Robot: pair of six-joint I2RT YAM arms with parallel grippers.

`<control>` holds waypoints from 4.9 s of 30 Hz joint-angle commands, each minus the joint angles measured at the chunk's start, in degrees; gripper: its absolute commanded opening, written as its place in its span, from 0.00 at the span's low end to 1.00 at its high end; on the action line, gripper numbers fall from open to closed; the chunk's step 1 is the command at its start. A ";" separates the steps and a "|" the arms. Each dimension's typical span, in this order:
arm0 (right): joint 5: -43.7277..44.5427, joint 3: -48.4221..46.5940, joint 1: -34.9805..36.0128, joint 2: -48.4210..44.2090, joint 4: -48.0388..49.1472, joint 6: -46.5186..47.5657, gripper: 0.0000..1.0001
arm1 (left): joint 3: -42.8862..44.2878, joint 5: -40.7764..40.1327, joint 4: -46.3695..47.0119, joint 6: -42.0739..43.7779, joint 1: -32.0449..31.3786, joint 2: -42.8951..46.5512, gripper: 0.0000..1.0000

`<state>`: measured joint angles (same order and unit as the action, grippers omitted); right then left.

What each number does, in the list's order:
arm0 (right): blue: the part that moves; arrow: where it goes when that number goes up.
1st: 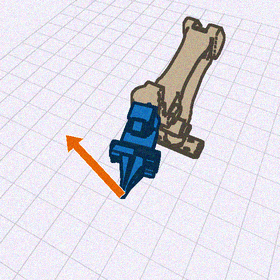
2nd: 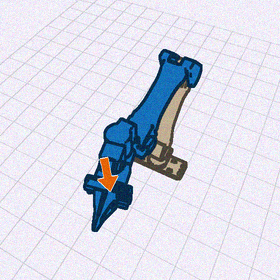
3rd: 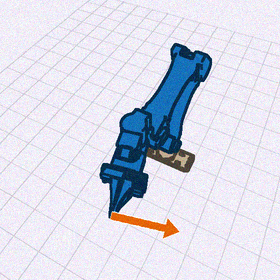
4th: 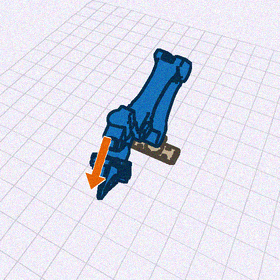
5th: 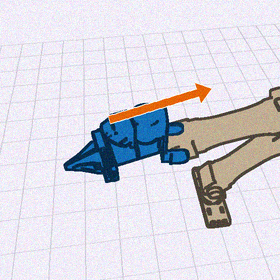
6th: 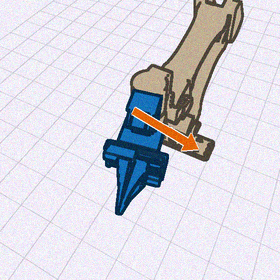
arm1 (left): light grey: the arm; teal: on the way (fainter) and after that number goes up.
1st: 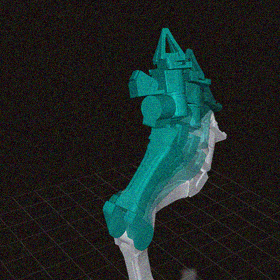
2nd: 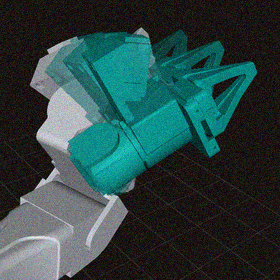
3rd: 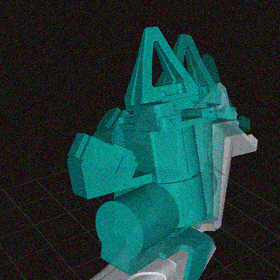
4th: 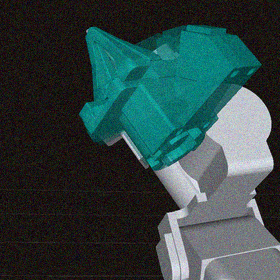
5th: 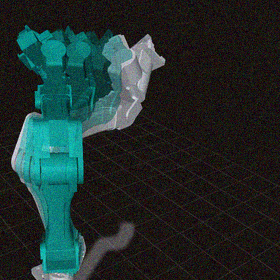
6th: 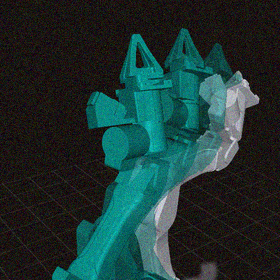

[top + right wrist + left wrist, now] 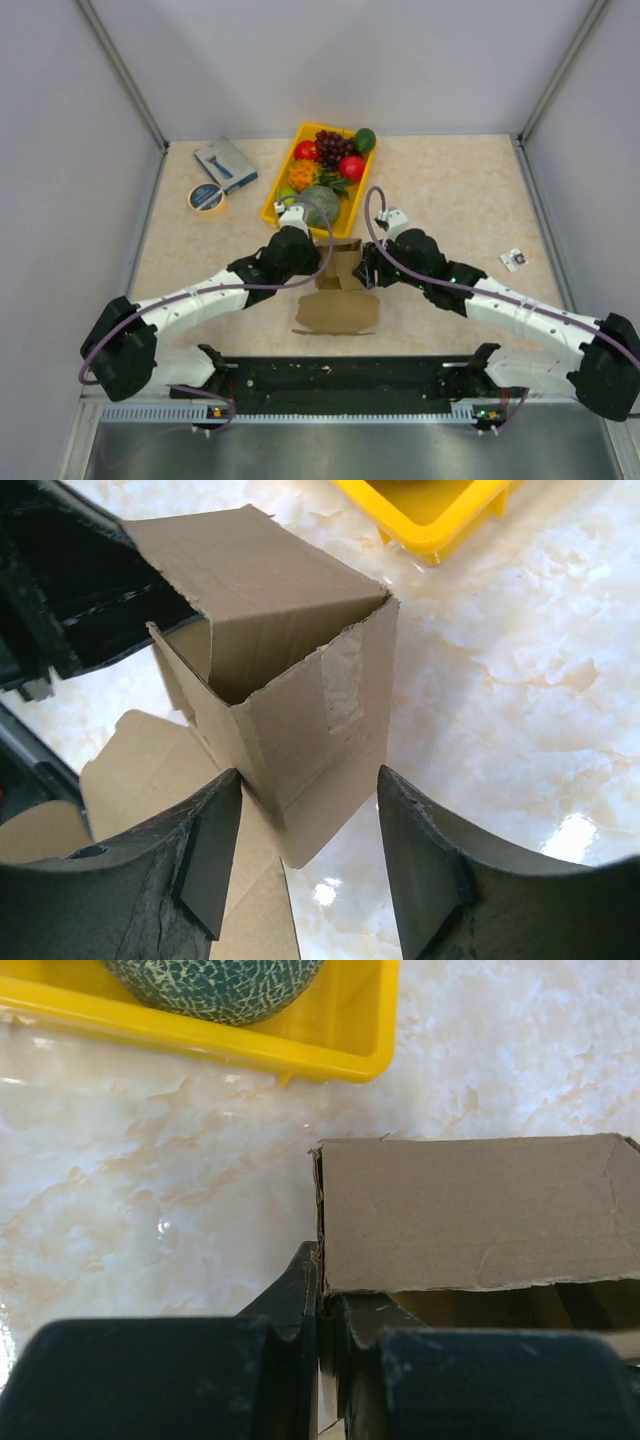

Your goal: Fold the paper box

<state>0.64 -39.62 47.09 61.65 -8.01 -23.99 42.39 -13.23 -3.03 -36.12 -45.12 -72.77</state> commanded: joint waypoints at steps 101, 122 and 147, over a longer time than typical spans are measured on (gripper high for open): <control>-35.36 13.59 -32.85 -10.58 -0.88 -13.09 0.83 | 33.81 20.09 -38.20 34.72 -3.22 -30.59 0.43; -28.85 7.10 -27.41 6.11 0.08 -4.39 0.72 | 5.00 -2.85 -34.49 2.49 2.50 34.16 0.72; -39.93 9.91 -23.28 16.48 18.64 -11.79 0.64 | -30.28 20.72 26.05 -31.21 -1.81 9.24 0.13</control>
<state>-37.69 -29.93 22.09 76.40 5.80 -35.20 9.89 9.17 9.96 -63.94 -45.69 -59.64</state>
